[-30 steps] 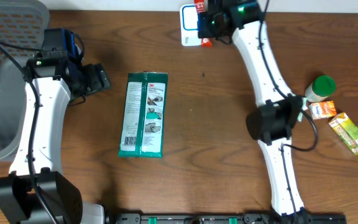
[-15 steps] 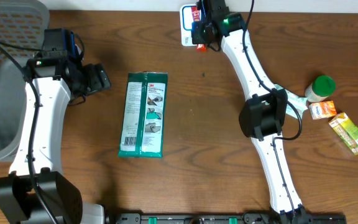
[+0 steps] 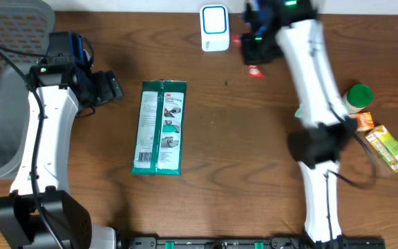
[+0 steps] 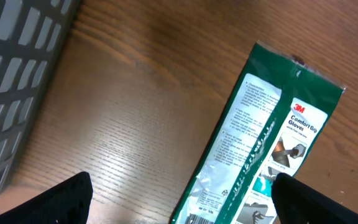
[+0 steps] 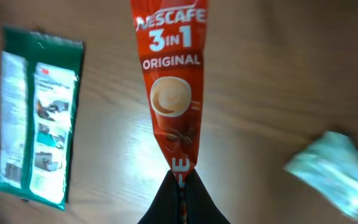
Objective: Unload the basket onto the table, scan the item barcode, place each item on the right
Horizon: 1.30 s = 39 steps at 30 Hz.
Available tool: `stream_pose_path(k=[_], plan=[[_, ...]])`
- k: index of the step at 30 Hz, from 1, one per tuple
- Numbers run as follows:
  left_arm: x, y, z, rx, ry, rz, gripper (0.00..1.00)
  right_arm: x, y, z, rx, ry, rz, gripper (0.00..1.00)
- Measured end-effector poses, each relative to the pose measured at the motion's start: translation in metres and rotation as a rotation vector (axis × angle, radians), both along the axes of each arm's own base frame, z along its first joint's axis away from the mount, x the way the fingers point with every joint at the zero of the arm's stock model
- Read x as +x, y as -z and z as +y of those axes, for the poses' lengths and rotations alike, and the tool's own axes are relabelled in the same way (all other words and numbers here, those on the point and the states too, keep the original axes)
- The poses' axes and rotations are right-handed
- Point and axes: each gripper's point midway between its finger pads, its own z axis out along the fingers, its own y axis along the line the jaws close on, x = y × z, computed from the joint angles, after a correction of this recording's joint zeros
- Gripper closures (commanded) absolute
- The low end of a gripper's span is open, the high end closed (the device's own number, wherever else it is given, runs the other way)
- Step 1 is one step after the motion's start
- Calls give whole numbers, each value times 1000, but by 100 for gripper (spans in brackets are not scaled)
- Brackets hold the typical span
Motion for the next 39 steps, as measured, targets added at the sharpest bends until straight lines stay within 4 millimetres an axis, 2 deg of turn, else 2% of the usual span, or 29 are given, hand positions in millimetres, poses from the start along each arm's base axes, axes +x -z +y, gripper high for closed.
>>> stream_pose_path(k=[3,4,6,8,10,13,15,18,20,23,24,26,30,31,36,39], plan=[[0,0,0,0,0,0,8,-9,-47,-23,-2,46,-106,99],[0,0,0,0,0,-1,8,-12,-53,-30,-6,61,-116,99],[0,0,0,0,0,0,8,-17,-49,-41,-15,83,-86,99],[0,0,0,0,0,0,8,-23,-25,-51,-35,103,0,99],[0,0,0,0,0,0,7,-35,8,-60,-77,121,124,99],[0,0,0,0,0,0,8,-59,53,-90,-208,207,289,99],[0,0,0,0,0,0,7,-80,70,-119,-316,293,368,99],[0,0,0,0,0,0,7,-110,83,-169,-456,429,432,99],[0,0,0,0,0,0,8,-119,91,-200,-519,505,425,99],[0,0,0,0,0,0,8,-117,111,-226,-555,562,388,94],[0,0,0,0,0,0,7,-117,117,-230,-559,569,382,85],[0,0,0,0,0,0,8,-116,128,-234,-557,568,375,51],[0,0,0,0,0,0,8,-106,137,-231,-507,513,348,28],[0,0,0,0,0,0,7,-104,138,-228,-491,499,344,25],[0,0,0,0,0,0,8,-105,142,-215,-416,445,371,26],[0,0,0,0,0,0,7,-107,145,-198,-318,414,397,25]])
